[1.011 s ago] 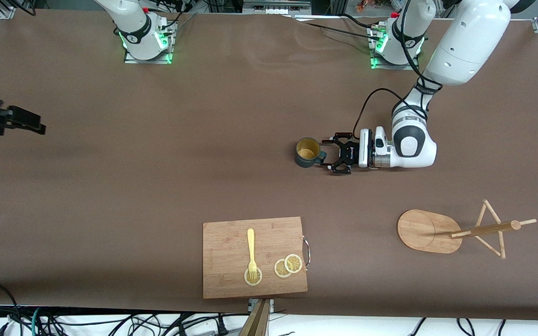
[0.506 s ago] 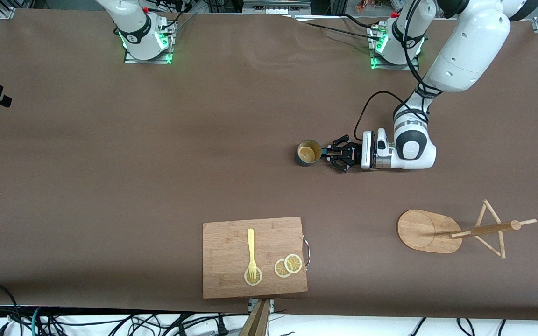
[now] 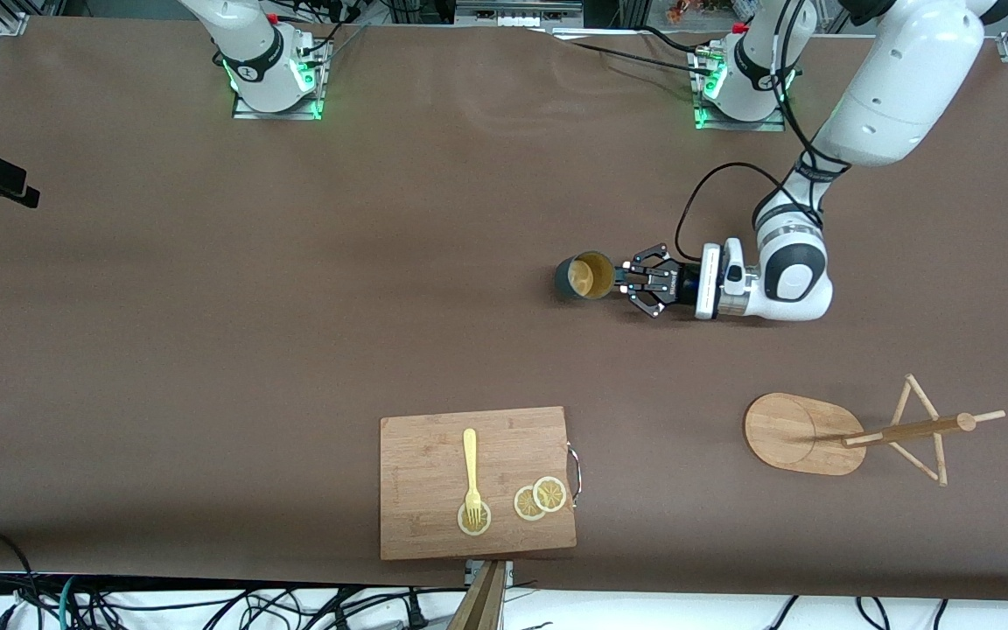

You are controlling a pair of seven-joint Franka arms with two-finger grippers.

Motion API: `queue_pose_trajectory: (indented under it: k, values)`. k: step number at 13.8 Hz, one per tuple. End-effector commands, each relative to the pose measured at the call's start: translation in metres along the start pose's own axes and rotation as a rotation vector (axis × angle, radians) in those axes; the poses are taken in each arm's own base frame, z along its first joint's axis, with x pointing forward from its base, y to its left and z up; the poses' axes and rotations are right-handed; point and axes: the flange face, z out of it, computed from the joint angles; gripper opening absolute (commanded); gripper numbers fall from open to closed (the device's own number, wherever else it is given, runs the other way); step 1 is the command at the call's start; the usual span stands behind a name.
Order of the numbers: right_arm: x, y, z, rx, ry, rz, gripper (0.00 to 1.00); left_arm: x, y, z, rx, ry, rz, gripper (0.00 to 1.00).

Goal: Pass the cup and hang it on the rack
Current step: 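Grasp the mug handle with the left gripper while the right gripper retracts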

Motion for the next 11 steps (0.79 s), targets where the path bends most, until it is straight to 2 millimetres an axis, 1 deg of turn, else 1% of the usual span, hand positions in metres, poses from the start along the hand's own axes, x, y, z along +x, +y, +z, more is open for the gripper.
queue_pose_trajectory:
  k: [1,2,4,6,8,9,10,11]
  values:
    - [0.003,0.002,-0.005,-0.015,0.011,-0.024,1.00,0.044,0.030,-0.055,0.006,-0.068,-0.091,0.00]
    - [0.004,0.005,-0.004,-0.015,0.011,-0.021,1.00,0.040,0.034,-0.077,-0.011,-0.067,-0.121,0.00]
    - [0.003,0.007,-0.004,-0.015,0.011,-0.018,1.00,0.026,0.041,-0.122,0.002,-0.058,-0.157,0.00]
    - [0.004,0.005,-0.004,-0.015,0.011,-0.022,1.00,0.013,0.054,-0.167,-0.002,-0.036,-0.260,0.00]
    - [0.004,0.002,-0.004,-0.014,0.011,-0.027,1.00,0.008,0.069,-0.204,-0.011,-0.006,-0.373,0.00]
    - [0.004,0.002,-0.004,-0.014,0.011,-0.027,1.00,0.007,0.076,-0.218,-0.016,0.026,-0.437,0.00]
    - [0.004,0.001,-0.004,-0.015,0.011,-0.028,1.00,0.006,0.080,-0.226,-0.026,0.054,-0.490,0.00]
    - [0.004,0.001,-0.005,-0.015,0.012,-0.028,1.00,0.009,0.085,-0.241,-0.030,0.087,-0.554,0.00]
